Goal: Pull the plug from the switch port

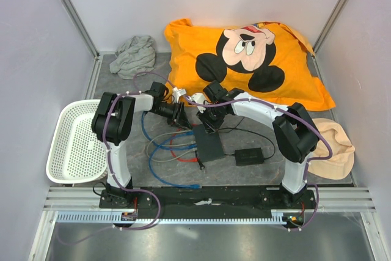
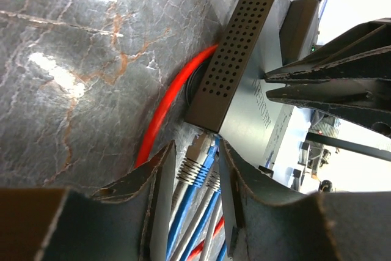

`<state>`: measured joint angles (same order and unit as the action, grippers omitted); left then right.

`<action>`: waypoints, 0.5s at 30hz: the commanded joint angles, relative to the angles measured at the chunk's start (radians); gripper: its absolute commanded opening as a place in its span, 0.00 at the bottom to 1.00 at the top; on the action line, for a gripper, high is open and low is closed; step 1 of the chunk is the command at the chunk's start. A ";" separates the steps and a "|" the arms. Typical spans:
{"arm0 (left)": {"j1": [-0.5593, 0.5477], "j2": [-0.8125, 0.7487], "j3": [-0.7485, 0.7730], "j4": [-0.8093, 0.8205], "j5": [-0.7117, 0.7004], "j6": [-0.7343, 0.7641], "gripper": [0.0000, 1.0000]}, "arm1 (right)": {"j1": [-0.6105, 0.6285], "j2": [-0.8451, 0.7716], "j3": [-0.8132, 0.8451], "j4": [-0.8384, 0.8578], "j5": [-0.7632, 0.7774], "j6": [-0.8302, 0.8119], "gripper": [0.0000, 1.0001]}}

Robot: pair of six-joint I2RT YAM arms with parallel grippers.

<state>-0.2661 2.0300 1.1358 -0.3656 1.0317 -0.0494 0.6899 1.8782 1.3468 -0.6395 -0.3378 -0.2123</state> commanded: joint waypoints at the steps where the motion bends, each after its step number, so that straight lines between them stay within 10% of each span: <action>1: -0.002 0.018 0.035 -0.002 0.033 -0.013 0.40 | 0.003 0.032 0.003 0.018 0.036 0.001 0.24; 15: -0.005 0.033 0.050 -0.019 0.054 0.005 0.34 | 0.005 0.048 0.014 0.018 0.045 0.002 0.24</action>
<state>-0.2661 2.0521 1.1522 -0.3744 1.0531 -0.0490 0.6903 1.8824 1.3495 -0.6350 -0.3378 -0.2062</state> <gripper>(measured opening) 0.344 0.237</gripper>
